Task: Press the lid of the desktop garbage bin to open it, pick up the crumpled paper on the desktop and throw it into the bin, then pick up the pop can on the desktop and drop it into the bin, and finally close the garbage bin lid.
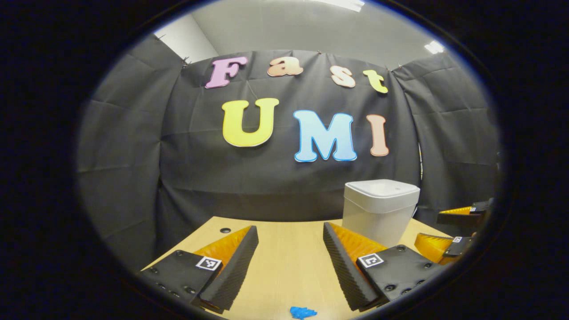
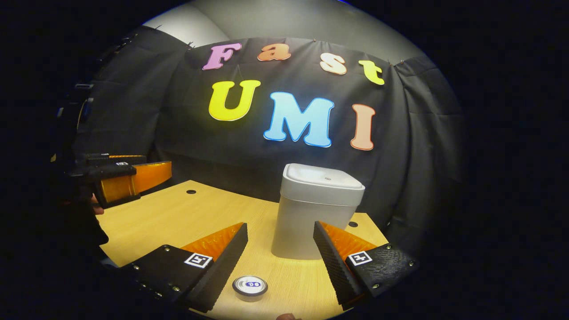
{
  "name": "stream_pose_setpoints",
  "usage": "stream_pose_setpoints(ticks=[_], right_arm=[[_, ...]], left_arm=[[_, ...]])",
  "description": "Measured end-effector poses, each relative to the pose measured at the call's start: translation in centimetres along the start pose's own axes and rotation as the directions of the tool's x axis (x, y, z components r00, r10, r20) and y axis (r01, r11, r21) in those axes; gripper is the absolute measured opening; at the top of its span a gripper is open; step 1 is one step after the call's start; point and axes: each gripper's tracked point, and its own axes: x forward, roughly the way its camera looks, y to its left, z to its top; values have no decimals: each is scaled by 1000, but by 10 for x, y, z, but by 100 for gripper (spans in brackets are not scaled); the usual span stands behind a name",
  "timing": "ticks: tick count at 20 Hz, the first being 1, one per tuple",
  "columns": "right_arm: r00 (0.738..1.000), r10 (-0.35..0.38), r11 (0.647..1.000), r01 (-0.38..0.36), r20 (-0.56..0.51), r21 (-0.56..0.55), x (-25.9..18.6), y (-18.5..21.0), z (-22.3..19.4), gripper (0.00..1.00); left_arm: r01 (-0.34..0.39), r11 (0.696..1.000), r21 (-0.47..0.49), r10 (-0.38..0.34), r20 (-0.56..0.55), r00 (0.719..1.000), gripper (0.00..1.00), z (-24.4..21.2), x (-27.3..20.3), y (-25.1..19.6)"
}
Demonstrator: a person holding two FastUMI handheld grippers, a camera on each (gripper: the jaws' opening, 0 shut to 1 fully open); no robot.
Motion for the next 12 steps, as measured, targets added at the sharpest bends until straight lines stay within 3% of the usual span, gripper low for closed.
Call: stream_pose_setpoints(ticks=[8,9,10,11,12], right_arm=[[996,-57,998,58,69,-11,38,-23,33,94],[996,-60,998,61,71,-9,43,-23,36,88],[995,-61,998,62,75,-6,45,-25,37,67],[996,-54,999,54,77,-5,48,-24,39,67],[993,-84,996,85,81,-6,51,-34,40,55]], left_arm=[[1,1000,30,-2,16,1000,98,5,-2,3],[0,1000,30,0,16,1000,100,6,-1,4],[-4,1000,31,3,17,1000,100,8,-1,5],[-7,999,32,6,19,1000,100,6,0,7],[-9,999,32,9,20,1000,100,7,1,8]])
